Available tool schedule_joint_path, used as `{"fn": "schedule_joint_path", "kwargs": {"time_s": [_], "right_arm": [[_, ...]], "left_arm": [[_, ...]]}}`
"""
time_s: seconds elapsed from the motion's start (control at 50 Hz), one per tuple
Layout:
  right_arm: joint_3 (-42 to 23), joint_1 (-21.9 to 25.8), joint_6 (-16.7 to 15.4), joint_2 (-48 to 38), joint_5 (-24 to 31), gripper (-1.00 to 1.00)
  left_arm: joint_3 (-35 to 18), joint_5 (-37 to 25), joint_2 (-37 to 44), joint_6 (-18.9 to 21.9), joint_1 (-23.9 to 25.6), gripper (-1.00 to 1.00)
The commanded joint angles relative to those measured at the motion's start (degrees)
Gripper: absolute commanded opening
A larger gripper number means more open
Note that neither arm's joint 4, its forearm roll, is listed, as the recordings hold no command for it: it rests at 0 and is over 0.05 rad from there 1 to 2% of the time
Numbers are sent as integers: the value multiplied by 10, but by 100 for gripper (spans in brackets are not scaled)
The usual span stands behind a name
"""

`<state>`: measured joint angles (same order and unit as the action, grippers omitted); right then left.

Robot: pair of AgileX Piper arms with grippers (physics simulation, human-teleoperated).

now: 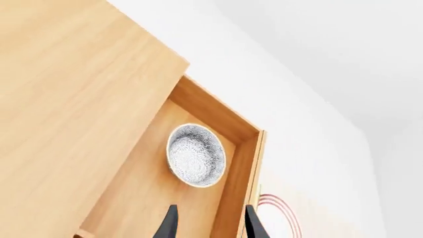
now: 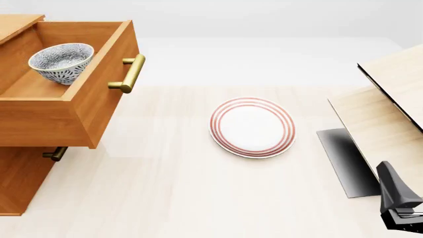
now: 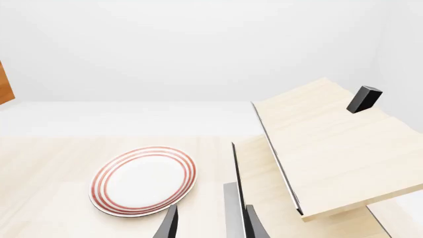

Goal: Open the top drawer of the cabinet and put the bowl in it.

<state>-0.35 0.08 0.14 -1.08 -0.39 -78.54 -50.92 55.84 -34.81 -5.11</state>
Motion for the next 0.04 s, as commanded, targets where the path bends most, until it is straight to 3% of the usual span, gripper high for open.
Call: {"fn": "schedule_joint_path", "kwargs": {"time_s": [0.02, 0.04], "right_arm": [[0, 0, 0, 1, 0, 100], [0, 0, 0, 1, 0, 100]], "left_arm": [[-55, -77, -41, 21, 6, 100], [-60, -82, -41, 24, 8, 100]]}}
